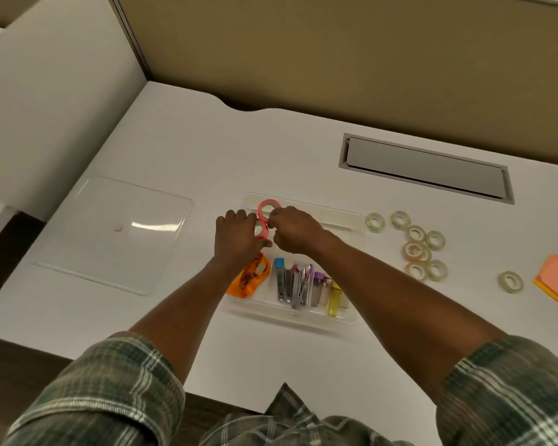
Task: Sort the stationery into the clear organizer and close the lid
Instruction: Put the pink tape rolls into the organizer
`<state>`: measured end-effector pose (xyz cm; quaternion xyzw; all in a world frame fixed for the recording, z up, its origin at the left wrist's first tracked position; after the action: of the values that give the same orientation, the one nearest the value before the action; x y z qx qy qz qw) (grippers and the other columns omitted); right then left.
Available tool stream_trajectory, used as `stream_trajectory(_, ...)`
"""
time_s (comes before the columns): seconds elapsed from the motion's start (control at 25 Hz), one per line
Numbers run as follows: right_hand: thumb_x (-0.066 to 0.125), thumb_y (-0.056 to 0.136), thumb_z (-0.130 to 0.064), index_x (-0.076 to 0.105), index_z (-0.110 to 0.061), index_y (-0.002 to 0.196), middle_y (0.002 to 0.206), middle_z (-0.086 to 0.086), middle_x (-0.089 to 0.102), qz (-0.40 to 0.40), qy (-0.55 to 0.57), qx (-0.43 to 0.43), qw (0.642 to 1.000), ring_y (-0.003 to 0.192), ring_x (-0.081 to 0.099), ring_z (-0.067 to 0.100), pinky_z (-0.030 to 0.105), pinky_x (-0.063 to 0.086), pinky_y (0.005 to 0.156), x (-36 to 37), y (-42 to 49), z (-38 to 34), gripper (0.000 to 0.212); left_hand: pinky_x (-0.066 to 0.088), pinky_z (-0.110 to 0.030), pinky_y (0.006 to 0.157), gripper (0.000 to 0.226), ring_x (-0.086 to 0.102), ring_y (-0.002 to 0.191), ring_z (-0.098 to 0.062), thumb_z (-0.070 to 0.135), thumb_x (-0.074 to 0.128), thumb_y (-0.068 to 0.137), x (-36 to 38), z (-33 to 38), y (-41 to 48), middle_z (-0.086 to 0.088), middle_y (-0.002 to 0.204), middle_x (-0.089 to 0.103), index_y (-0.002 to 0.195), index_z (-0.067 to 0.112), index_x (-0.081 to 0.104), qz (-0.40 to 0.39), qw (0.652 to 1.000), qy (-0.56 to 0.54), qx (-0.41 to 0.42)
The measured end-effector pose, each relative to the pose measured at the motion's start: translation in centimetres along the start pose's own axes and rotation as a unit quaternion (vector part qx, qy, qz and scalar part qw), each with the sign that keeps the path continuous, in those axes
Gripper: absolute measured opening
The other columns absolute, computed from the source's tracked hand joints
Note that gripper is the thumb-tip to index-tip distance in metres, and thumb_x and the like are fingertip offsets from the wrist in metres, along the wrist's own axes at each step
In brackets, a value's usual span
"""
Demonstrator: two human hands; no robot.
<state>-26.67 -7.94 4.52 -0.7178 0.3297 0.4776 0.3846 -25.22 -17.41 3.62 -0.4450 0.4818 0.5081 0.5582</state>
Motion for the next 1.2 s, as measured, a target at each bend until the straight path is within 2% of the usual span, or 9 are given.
stream_trajectory(0.12, 0.066, 0.084, -0.011, 0.069, -0.012, 0.117, 0.117, 0.008, 0.068, -0.026, -0.029, 0.014, 0.999, 0.098, 0.063, 0.026, 0.035, 0.056, 0.083, 1.0, 1.0, 0.4, 0.033, 0.042, -0.038, 0.092, 0.061, 0.057, 0.110, -0.025, 0.064, 0.063, 0.081, 0.7, -0.1, 0.7, -0.006, 0.117, 0.067, 0.118, 0.016, 0.063, -0.015, 1.000, 0.021, 0.002)
stream_trajectory(0.28, 0.066, 0.088, -0.018, 0.069, -0.013, 0.118, 0.125, 0.009, 0.066, -0.033, -0.036, -0.001, 0.999, 0.109, 0.060, 0.025, 0.037, 0.054, 0.092, 0.9, 1.2, 0.1, 0.030, 0.042, -0.039, 0.094, 0.060, 0.056, 0.110, -0.025, 0.062, 0.062, 0.083, 1.3, -0.2, 0.9, -0.008, 0.119, 0.065, 0.117, 0.014, 0.063, -0.030, 0.999, -0.002, -0.011)
stream_trajectory(0.56, 0.061, 0.090, -0.026, 0.069, -0.019, 0.115, 0.124, 0.004, 0.062, 0.038, 0.074, 0.020, 0.996, 0.113, 0.055, 0.024, 0.037, 0.050, 0.087, -1.4, -2.5, 2.4, 0.027, 0.043, -0.041, 0.092, 0.048, 0.055, 0.111, -0.029, 0.045, 0.062, 0.088, -0.6, 3.0, 0.1, -0.012, 0.122, 0.060, 0.124, 0.013, 0.061, 0.000, 0.995, -0.098, 0.000)
stream_trajectory(0.76, 0.057, 0.092, -0.029, 0.068, -0.024, 0.112, 0.118, -0.002, 0.064, 0.110, 0.127, 0.066, 0.984, 0.109, 0.057, 0.019, 0.038, 0.052, 0.086, -2.8, -9.2, 7.7, 0.024, 0.047, -0.042, 0.082, 0.042, 0.058, 0.105, -0.033, 0.036, 0.070, 0.083, -1.8, 10.2, -1.3, -0.012, 0.111, 0.063, 0.117, 0.011, 0.065, 0.013, 0.984, -0.162, 0.069)
stream_trajectory(0.96, 0.060, 0.091, -0.026, 0.069, -0.023, 0.109, 0.108, -0.006, 0.068, 0.186, 0.181, 0.142, 0.955, 0.099, 0.062, 0.014, 0.031, 0.049, 0.080, -2.4, -18.5, 16.2, 0.021, 0.047, -0.041, 0.084, 0.044, 0.058, 0.103, -0.030, 0.038, 0.070, 0.083, -0.8, 19.5, -2.7, -0.009, 0.111, 0.063, 0.118, 0.013, 0.063, -0.011, 0.975, -0.186, 0.119)
stream_trajectory(1.2, 0.061, 0.089, -0.029, 0.070, -0.026, 0.106, 0.107, -0.006, 0.069, 0.166, 0.194, 0.258, 0.932, 0.096, 0.064, 0.017, 0.036, 0.052, 0.081, 1.3, -28.7, 26.4, 0.019, 0.047, -0.039, 0.078, 0.042, 0.057, 0.096, -0.030, 0.038, 0.070, 0.082, 2.4, 30.3, -4.9, -0.008, 0.104, 0.059, 0.116, 0.014, 0.063, -0.071, 0.965, -0.178, 0.181)
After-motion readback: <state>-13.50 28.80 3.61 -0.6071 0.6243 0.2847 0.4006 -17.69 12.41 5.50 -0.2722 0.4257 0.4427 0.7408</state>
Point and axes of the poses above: each hand's wrist, its own y-axis towards the middle knuckle, its own x-axis out of the palm, z = x × y, the point moved 10 cm from there along y, towards the middle knuckle
